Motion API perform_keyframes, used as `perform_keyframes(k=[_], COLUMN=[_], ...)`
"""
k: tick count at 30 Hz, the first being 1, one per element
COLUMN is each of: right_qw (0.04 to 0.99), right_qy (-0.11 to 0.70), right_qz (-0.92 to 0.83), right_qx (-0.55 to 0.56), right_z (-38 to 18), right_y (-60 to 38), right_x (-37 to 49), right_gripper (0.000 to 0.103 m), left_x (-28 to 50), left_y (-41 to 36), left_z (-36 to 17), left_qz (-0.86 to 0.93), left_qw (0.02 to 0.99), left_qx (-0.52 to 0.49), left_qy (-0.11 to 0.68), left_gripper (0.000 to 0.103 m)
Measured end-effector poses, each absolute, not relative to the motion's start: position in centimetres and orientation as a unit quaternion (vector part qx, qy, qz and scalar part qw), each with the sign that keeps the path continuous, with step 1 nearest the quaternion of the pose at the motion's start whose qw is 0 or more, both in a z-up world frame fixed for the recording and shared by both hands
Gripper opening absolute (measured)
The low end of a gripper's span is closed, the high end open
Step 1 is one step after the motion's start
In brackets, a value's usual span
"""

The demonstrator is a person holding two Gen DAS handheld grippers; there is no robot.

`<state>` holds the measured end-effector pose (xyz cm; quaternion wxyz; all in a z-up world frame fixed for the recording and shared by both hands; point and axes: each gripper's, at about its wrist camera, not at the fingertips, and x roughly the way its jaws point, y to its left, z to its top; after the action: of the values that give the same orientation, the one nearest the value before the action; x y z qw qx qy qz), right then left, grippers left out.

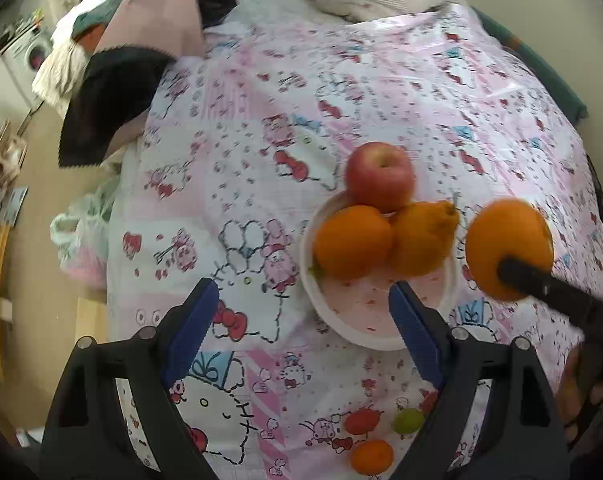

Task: Organize fruits
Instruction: 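Lower the large navel orange onto the plate pile with the right tool and open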

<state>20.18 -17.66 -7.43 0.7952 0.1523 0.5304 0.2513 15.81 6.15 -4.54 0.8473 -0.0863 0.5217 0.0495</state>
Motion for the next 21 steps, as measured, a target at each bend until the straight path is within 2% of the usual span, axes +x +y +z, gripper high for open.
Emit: perform_keyframes(k=[7, 15, 21], right_qw=[0.785, 0.807, 0.831], right_qy=[0.549, 0.509, 0.487], right_qz=[0.266, 0.298, 0.262], right_qx=[0.109, 0.026, -0.061], right_z=[-8.8, -7.1, -7.9], right_y=[-15.3, -9.3, -6.4], right_x=[19.6, 22.5, 24.4], right_gripper=[0.078, 0.078, 0.078], left_x=[16.3, 16.0, 16.2], left_y=[8.4, 9.2, 10.4], left_z=[-4.9, -3.3, -3.4], left_qz=[0.076, 0.072, 0.079], left_qw=[0.833, 0.837, 0.83], left_qx=[-0.144, -0.173, -0.197], left_qy=[0.529, 0.514, 0.516], left_gripper=[0.085, 0.085, 0.085])
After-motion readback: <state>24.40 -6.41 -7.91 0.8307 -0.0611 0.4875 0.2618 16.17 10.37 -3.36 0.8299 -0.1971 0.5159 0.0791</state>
